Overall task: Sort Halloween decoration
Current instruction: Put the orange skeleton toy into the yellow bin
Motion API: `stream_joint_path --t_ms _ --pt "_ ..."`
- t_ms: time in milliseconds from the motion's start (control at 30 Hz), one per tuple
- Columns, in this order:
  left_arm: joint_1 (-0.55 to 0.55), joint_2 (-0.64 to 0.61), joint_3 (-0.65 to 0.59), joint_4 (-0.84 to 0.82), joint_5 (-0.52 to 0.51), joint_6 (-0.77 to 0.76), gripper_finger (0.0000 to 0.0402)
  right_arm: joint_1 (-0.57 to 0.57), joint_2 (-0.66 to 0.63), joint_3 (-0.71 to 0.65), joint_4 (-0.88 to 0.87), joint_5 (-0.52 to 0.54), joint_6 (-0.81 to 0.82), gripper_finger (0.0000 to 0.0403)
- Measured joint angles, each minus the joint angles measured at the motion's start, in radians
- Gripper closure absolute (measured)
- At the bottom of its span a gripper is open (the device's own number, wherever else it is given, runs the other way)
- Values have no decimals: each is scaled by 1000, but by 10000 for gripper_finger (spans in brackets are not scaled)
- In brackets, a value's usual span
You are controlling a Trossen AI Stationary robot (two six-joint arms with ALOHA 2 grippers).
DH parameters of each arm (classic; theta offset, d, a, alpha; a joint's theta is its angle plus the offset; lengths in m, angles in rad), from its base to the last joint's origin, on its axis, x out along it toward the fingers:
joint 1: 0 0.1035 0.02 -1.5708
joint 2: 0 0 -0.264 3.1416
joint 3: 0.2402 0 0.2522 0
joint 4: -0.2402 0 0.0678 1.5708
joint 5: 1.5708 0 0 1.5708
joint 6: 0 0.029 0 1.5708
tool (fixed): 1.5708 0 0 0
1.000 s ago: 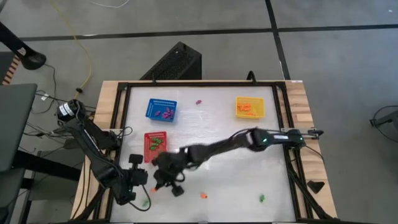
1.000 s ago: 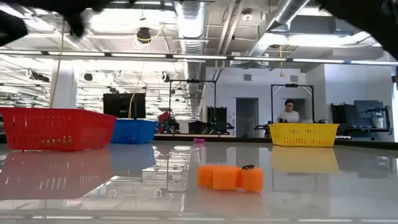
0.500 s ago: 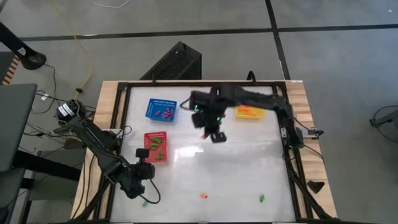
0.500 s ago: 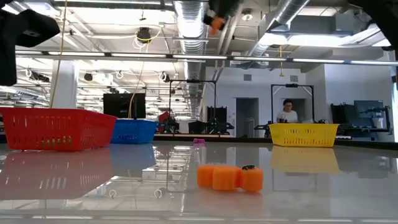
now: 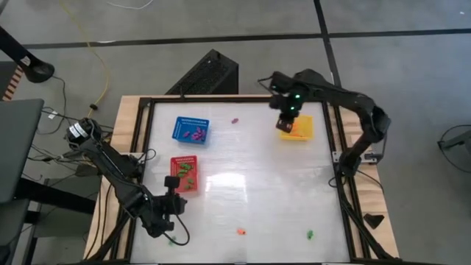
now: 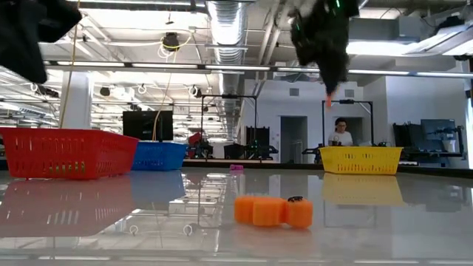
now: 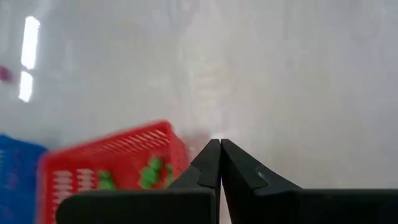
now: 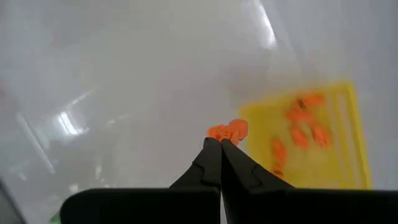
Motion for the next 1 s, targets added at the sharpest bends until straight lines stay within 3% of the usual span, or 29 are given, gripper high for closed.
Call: stream_joint_path --t_ms 133,267,333,500,633,700,767,867,1000 --pt "15 -2 0 87 -89 180 401 -82 -24 -198 118 93 0 383" --pt "20 -59 -8 196 -269 385 401 -156 -31 -284 167 131 18 381" --pt "26 -135 -39 257 -289 467 402 -176 -26 -304 194 139 20 381" --pt "68 -437 -270 596 -192 619 401 -207 -28 -307 198 156 49 380" --pt "129 -648 -556 1184 -13 769 401 -220 -28 -308 182 156 110 373" --pt "161 -695 -682 1459 92 806 401 -223 -28 -308 178 156 158 366" --pt "187 -711 -780 1633 143 802 402 -226 -28 -308 177 156 218 358" --pt "211 -707 -870 1724 129 746 402 -234 -28 -308 173 156 269 347" --pt "221 -708 -866 1674 87 674 402 -240 -28 -308 173 156 337 336"
